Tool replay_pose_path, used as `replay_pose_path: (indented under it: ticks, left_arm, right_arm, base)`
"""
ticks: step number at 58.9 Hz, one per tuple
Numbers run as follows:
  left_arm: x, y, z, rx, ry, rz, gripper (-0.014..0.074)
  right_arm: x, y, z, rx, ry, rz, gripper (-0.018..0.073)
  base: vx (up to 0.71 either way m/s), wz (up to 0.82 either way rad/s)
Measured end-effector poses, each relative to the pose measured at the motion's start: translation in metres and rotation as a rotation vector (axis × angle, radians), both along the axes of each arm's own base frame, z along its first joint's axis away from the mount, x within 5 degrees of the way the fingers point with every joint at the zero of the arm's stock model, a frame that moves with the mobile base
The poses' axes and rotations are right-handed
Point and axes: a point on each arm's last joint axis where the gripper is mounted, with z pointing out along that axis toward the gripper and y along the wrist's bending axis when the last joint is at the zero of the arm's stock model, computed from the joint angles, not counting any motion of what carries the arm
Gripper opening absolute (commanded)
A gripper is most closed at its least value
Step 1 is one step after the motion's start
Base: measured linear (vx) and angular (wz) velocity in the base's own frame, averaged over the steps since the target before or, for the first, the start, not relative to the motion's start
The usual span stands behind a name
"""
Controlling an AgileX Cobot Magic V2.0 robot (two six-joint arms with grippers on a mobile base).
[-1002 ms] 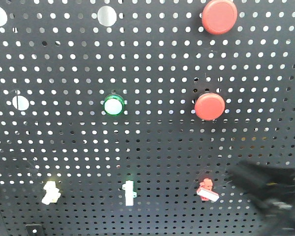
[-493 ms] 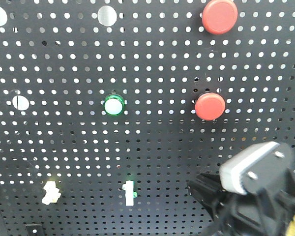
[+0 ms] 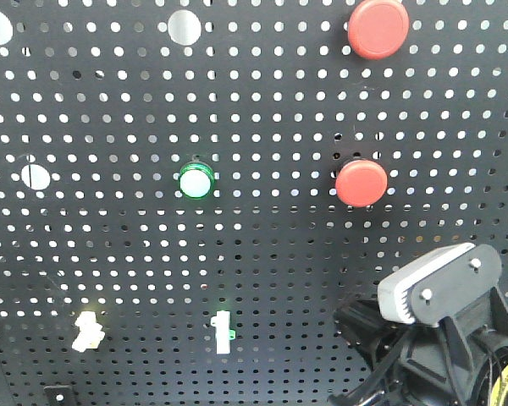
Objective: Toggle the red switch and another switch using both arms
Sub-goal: 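Push the white lever of the red switch with the right gripper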
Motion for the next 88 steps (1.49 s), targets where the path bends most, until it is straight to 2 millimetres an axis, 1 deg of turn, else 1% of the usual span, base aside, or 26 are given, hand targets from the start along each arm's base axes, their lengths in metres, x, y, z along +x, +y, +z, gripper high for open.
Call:
replay_pose_path:
  ticks: [9,21,31,43,49,52,54,59,63,67,72,77,83,88]
  left_arm:
    - [0.0,0.0,0.0,0.0,-0.001,0.0,0.0003]
    - [0.0,0.0,0.0,0.0,-0.001,0.0,0.0003]
    - [0.0,0.0,0.0,0.005,-0.004,0.0,0.0003]
    - [0.0,0.0,0.0,0.006,-0.004,0.0,0.0003]
    - [0.0,0.0,0.0,0.006,-0.004,0.0,0.0003]
    - [0.0,0.0,0.0,0.006,-0.004,0.0,0.0003]
    - [0.0,0.0,0.0,0.006,-0.004,0.0,0.0003]
    - [0.0,0.0,0.0,0.006,-0.004,0.0,0.0003]
    - [0.0,0.0,0.0,0.006,-0.004,0.0,0.0003]
    - [0.0,0.0,0.0,0.006,-0.004,0.0,0.0003]
    - [0.0,0.0,0.0,0.006,-0.004,0.0,0.0003]
    - [0.0,0.0,0.0,0.006,-0.004,0.0,0.0003]
    - [0.0,0.0,0.0,0.006,-0.004,0.0,0.0003]
    - [0.0,0.0,0.0,0.006,-0.004,0.0,0.0003]
  right_arm:
    - [0.002,0.005,-0.003,-0.003,0.005,0.027,-0.0006]
    - [0.011,0.016,-0.017,0.001,0.058,0.062,-0.0006]
    - [0.011,0.017,-0.018,0.06,0.096,0.049,-0.0006]
    - [0.005,0.008,-0.01,0.12,0.115,-0.026,-0.0006]
    - [-0.001,0.001,-0.002,0.197,0.151,-0.093,-0.0006]
    - [-0.003,-0.005,-0.002,0.224,0.195,-0.153,-0.0006]
    - [-0.005,-0.011,-0.004,0.24,0.252,-0.223,-0.0006]
    - [-0.012,-0.022,-0.014,0.19,0.368,-0.319,-0.0006]
    - [-0.02,-0.025,-0.017,0.162,0.444,-0.319,-0.0006]
    - [-0.027,-0.025,-0.015,0.151,0.465,-0.269,-0.0006]
    - [-0.033,-0.025,-0.006,0.183,0.419,-0.207,-0.0006]
    - [-0.035,-0.024,0.006,0.221,0.318,-0.144,-0.0006]
    - [-0.031,-0.02,0.016,0.216,0.183,-0.081,-0.0006]
    - [-0.025,-0.014,0.017,0.197,0.116,-0.04,-0.0006]
  base:
    - [0.0,0.0]
    - [0.0,0.0]
    - [0.0,0.0]
    - [0.0,0.0]
    - [0.0,0.0]
    - [0.0,0.0]
    - [0.0,0.0]
    - [0.0,0.0]
    - [0.0,0.0]
    - [0.0,0.0]
    - [0.0,0.0]
    - [0.0,0.0]
    - [0.0,0.0]
    - [0.0,0.0]
